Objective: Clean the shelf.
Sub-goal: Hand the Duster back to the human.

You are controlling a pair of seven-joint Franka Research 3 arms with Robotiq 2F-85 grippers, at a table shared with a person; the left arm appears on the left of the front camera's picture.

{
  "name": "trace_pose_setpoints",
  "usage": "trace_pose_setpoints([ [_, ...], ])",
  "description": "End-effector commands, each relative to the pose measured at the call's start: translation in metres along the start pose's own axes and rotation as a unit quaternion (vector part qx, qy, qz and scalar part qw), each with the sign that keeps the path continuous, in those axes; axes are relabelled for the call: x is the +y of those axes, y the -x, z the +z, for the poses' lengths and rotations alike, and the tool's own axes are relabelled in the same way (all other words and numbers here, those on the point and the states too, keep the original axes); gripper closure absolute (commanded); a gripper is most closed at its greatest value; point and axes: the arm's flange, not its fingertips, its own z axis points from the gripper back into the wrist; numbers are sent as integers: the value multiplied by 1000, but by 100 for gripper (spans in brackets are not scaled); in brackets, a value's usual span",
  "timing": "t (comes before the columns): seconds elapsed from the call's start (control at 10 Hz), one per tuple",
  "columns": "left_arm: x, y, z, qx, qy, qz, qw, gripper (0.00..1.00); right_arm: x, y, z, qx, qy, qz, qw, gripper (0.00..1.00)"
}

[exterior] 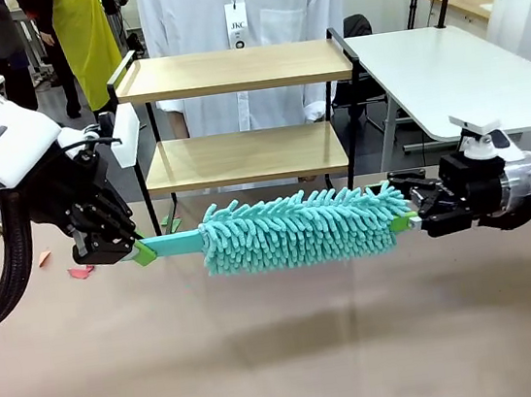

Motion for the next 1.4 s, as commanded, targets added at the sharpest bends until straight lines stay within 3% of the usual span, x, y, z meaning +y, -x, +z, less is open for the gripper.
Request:
trace_pose_setpoints([
  [0.0, -1, -2, 2, -13, 7, 3, 1000, 87, 22, 8, -27, -15, -10, 11, 1000, 0],
  [0.5, -1, -2, 2, -13, 7, 3, 1000, 87, 19, 16, -53, -3, -39, 11, 999, 0],
  [0.6, -1, -2, 2, -13, 7, 3, 1000, 87, 21, 16, -51, 0, -41, 4, 999, 59],
  [0.7, -1, -2, 2, -13, 7, 3, 1000, 87, 21, 15, -50, 3, -44, 5, 999, 59],
  [0.8, -1, -2, 2, -13, 7, 3, 1000, 87, 20, 15, -49, 4, -44, 5, 999, 100],
  [0.9, -1, -2, 2, -13, 7, 3, 1000, 87, 20, 14, -47, 5, -44, 6, 999, 64],
  [1.0, -1, -2, 2, -13, 7, 3, 1000, 87, 19, 14, -46, 5, -45, 8, 999, 100],
  [1.3, -1, -2, 2, -13, 7, 3, 1000, 87, 18, 15, -46, 5, -48, 8, 999, 100],
])
